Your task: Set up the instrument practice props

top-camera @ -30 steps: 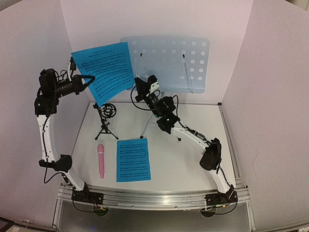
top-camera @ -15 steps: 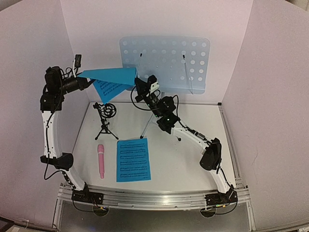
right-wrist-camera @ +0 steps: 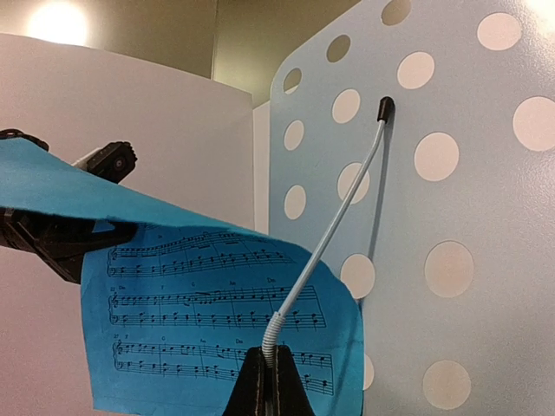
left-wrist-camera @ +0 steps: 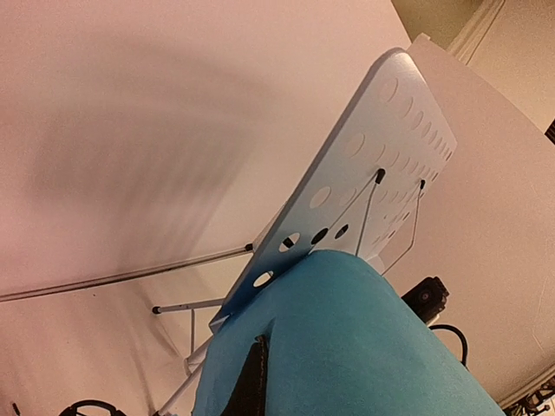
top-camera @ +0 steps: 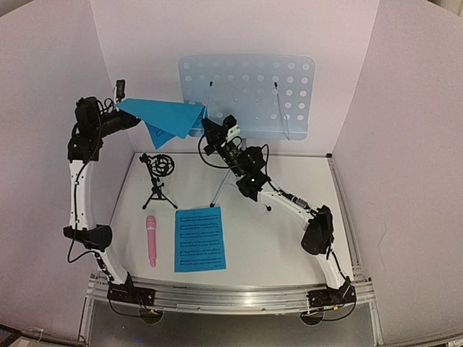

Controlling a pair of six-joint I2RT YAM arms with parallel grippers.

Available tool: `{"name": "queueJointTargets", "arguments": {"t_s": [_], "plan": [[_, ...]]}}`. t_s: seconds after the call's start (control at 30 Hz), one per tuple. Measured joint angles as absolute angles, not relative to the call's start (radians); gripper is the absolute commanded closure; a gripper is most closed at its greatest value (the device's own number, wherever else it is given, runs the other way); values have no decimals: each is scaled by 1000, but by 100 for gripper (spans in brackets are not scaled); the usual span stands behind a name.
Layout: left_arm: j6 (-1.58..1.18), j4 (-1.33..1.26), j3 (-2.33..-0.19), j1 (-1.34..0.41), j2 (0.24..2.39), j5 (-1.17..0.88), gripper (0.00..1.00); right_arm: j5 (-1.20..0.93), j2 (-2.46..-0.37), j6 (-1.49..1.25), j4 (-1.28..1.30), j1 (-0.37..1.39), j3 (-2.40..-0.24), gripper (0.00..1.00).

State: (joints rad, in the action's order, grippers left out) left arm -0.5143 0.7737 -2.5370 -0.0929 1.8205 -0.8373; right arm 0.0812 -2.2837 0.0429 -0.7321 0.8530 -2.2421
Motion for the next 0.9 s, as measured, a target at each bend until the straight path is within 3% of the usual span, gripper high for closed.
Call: {"name": "queueJointTargets", "arguments": {"t_s": [0.9], "plan": [[-744,594,-2537,-100,1836,-762,100,-55,-2283,101,-749,845,-2237,100]]}}
